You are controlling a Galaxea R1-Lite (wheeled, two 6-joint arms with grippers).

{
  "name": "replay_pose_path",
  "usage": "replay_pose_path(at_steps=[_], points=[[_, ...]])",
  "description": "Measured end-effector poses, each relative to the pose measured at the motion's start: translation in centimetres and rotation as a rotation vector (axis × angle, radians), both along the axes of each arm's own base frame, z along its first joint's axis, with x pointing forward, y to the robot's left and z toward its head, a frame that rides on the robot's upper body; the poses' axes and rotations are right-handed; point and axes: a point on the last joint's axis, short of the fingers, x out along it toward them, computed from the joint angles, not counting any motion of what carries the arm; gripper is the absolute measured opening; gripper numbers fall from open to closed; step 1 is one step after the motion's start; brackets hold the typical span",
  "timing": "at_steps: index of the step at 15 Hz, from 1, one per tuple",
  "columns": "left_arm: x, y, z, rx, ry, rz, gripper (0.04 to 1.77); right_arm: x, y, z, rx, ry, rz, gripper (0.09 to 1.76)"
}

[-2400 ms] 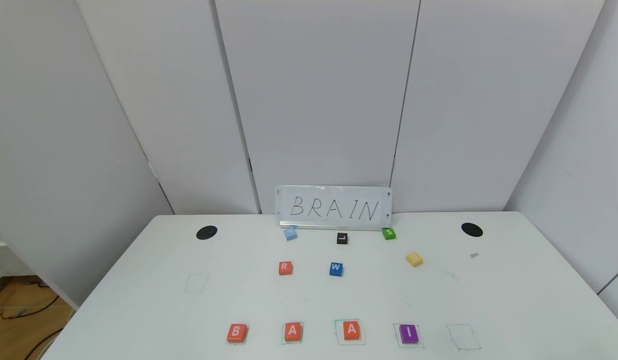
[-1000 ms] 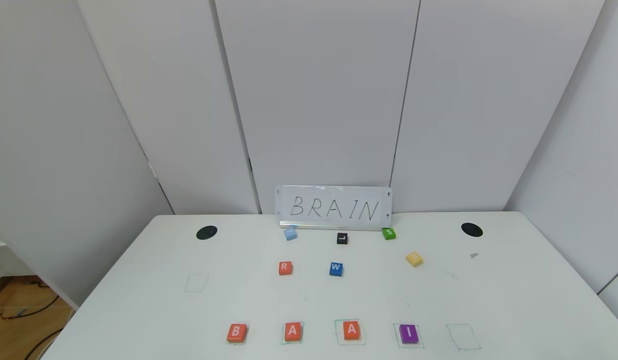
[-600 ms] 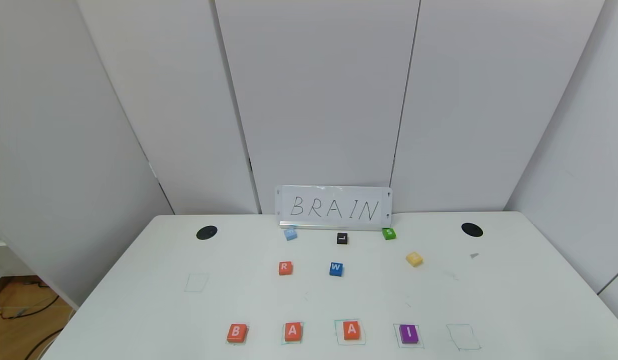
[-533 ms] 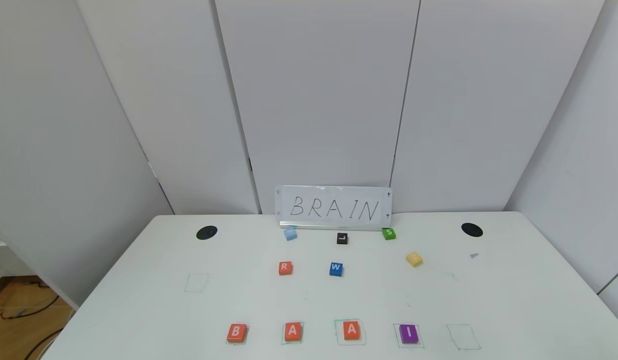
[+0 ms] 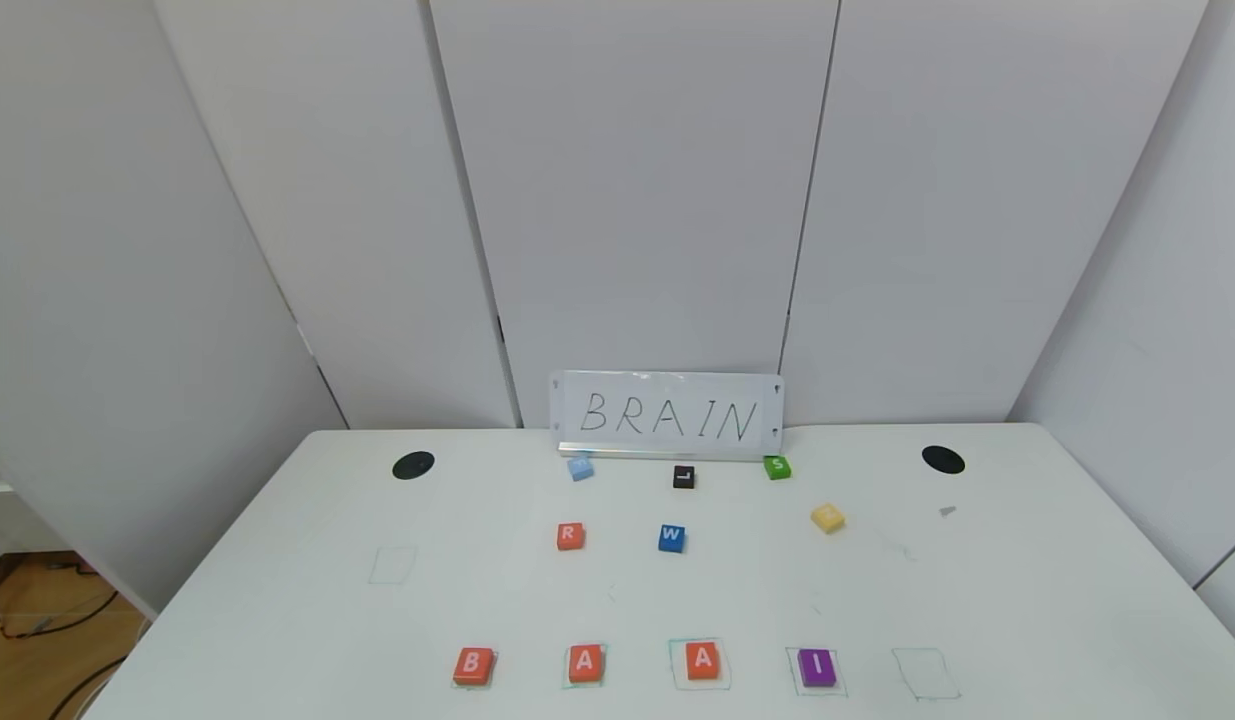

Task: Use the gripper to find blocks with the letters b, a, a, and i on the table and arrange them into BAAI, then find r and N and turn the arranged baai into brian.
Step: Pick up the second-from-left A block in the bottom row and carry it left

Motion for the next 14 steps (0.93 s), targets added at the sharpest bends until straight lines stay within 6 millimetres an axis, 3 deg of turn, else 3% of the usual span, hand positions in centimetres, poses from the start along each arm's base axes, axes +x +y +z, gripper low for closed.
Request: replay_pose_path(at_steps=[4, 8, 14], points=[[2.3, 0.0, 4.4, 0.003, 0.07, -0.008, 1.72, 2.7, 0.0, 4.1, 0.0, 0.069, 0.012, 1.71], [6.8, -0.1, 8.9, 0.005, 0.168, -0.01, 1.72, 7.6, 0.1, 8.2, -0.002, 0.163, 0.023, 1.71], [15.5, -0.2, 11.5, 0.007, 0.353, -0.012, 1.72, 16.7, 1.0, 10.2, -0.014, 0.357, 0.047, 1.71]])
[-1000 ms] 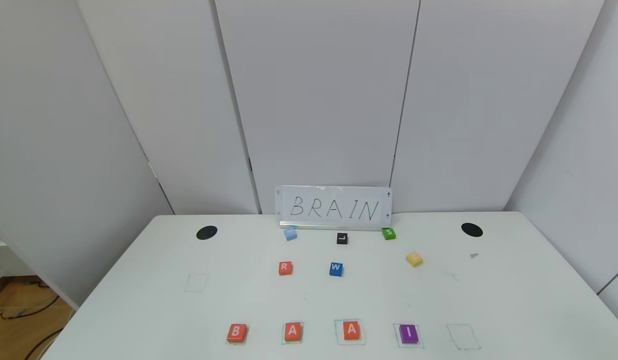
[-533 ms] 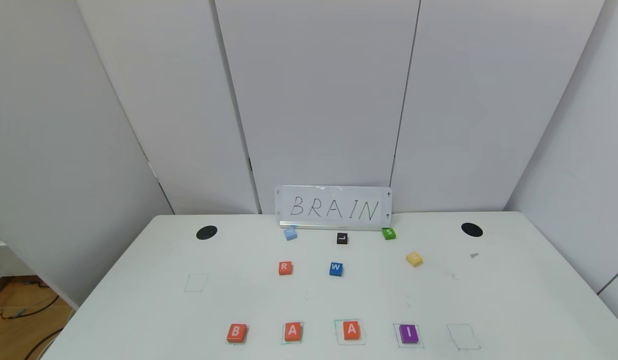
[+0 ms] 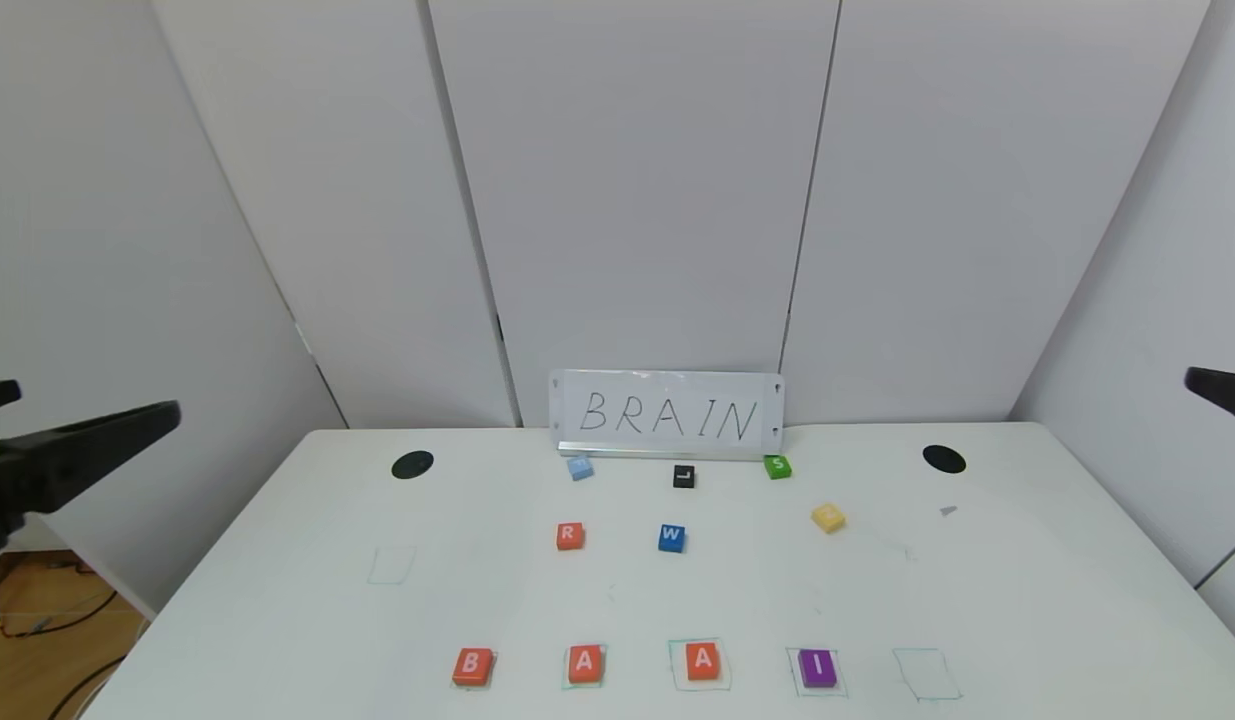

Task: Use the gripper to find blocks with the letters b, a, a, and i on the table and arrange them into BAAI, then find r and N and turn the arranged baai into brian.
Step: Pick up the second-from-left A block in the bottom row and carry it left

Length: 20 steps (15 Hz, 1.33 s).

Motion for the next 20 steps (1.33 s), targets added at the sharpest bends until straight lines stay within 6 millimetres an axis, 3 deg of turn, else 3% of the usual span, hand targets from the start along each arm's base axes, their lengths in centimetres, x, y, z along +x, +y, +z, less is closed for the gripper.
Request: replay_pose_path(at_steps=[4, 8, 13, 20], points=[[5.5, -0.3, 0.0, 0.003, 0.109, -0.012, 1.72, 5.1, 3.3, -0.8, -0.017, 0.111, 0.008, 1.71], [9.4, -1.8, -1.6, 0.007, 0.213, -0.079, 1.72, 8.7, 7.7, -2.4, 0.012, 0.205, 0.061, 1.71], [10.9, -5.3, -4.3, 0.001, 0.336, -0.206, 1.72, 10.6, 9.8, -4.9, 0.078, 0.326, 0.199, 1.71], [11.4, -9.5, -8.5, -0.014, 0.518, -0.319, 1.72, 12.5, 10.0, -7.1, 0.064, 0.4, 0.199, 1.71]])
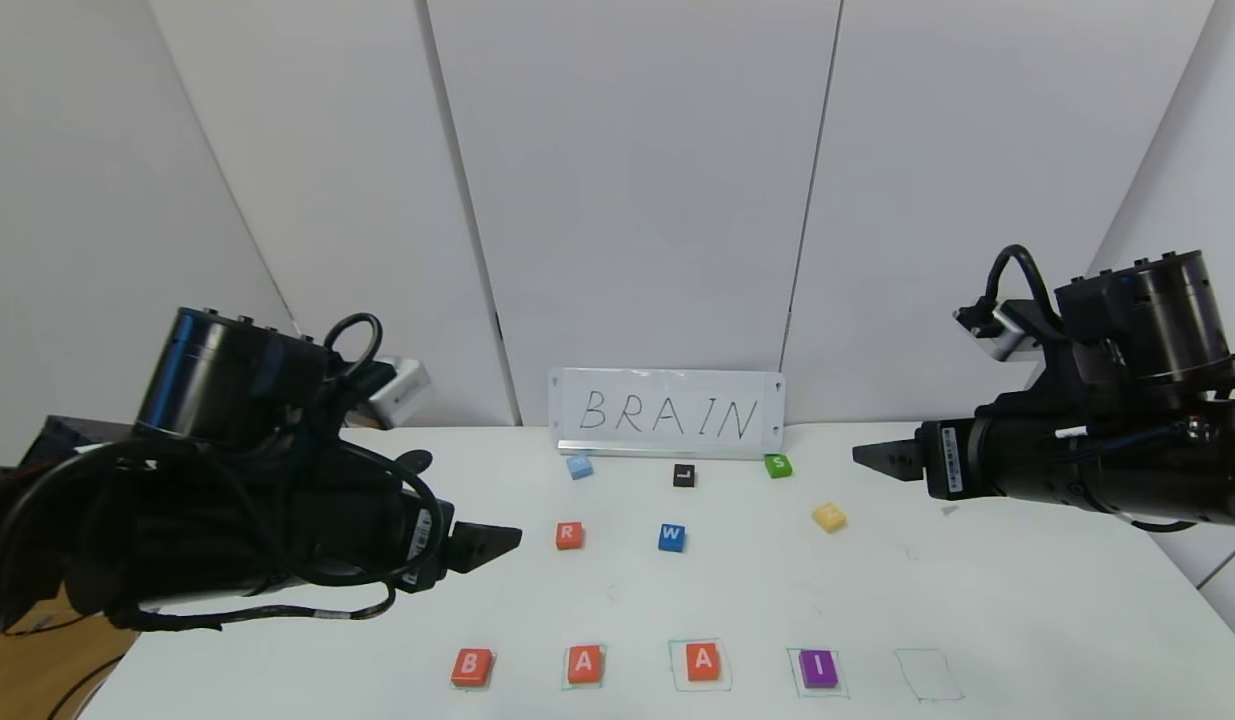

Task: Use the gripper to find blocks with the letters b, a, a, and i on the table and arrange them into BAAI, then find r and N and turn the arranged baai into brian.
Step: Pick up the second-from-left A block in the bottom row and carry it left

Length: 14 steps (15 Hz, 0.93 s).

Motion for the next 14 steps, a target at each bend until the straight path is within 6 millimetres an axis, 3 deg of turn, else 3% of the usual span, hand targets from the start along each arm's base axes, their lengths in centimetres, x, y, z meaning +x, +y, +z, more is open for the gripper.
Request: replay_pose_path(at_steps=[6, 14], points=[[0.6, -3.9, -3.4, 0.062, 0.116, -0.08, 1.72, 0.5, -1.0, 0.2, 0.002, -0.007, -0.039, 1.71], [1.8, -9.9, -9.1, 0.105, 0.234, 0.076, 1.72, 0.5, -1.5, 0.6, 0.008, -0.021, -0.055, 1.71]])
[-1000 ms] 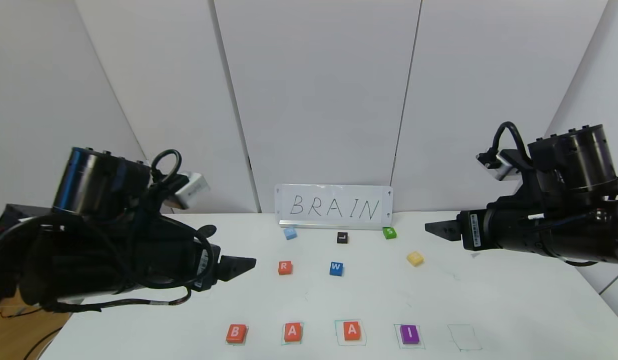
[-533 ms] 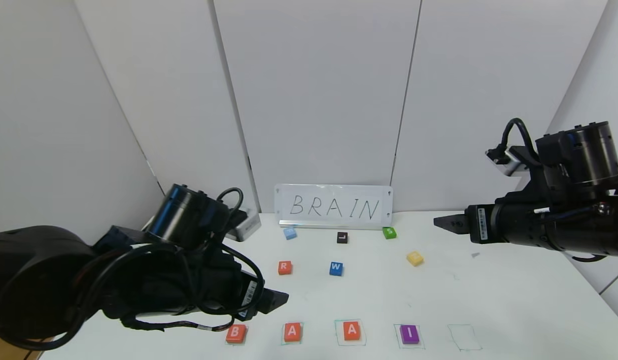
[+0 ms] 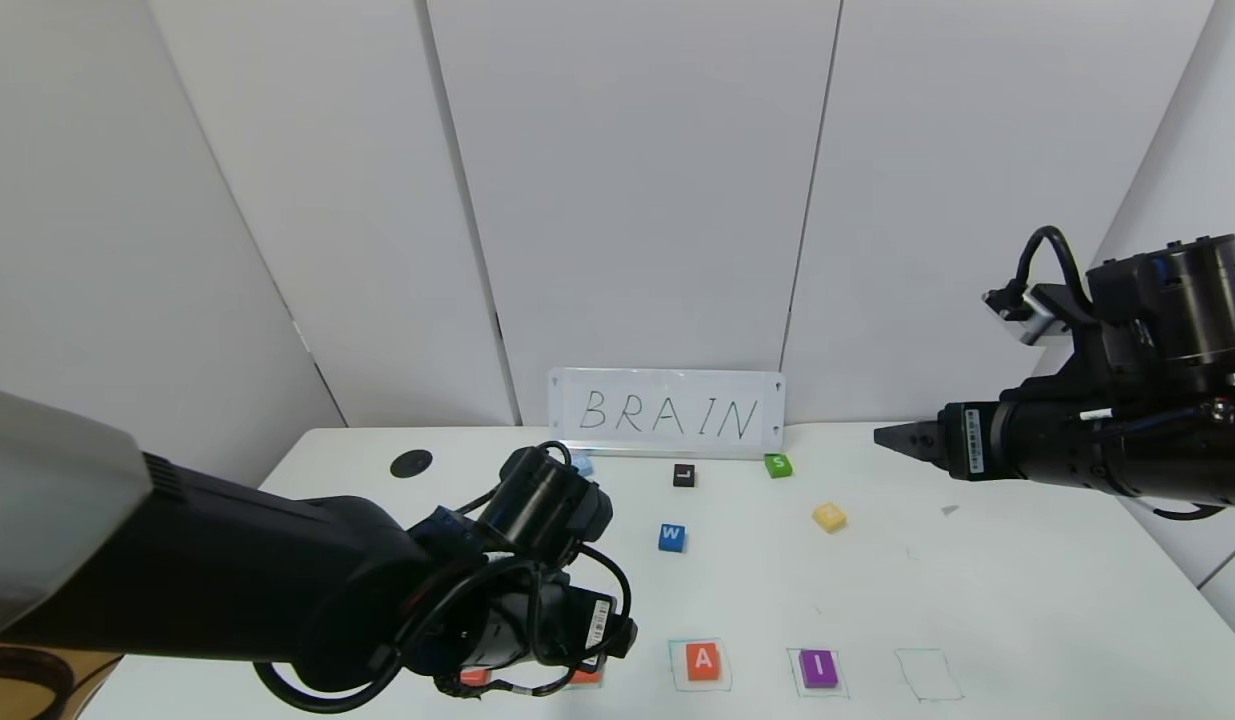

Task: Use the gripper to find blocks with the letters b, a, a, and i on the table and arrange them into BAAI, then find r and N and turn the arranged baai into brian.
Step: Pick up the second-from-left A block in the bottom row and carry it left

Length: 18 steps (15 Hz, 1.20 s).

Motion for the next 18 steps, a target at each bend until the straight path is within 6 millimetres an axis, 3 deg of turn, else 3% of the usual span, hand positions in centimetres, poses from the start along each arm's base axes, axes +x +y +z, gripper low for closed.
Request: replay_pose_path(at_steps=[8, 18], points=[[1.3, -1.2, -5.8, 0.069, 0.073, 0.155, 1.72, 0.2, -0.4, 0.0, 0.0, 0.0, -0.012, 1.71], [1.4, -2.4, -7.8, 0.086, 0.113, 0.151, 1.72, 0.2, -0.4, -0.1, -0.001, 0.001, -0.014, 1.71]])
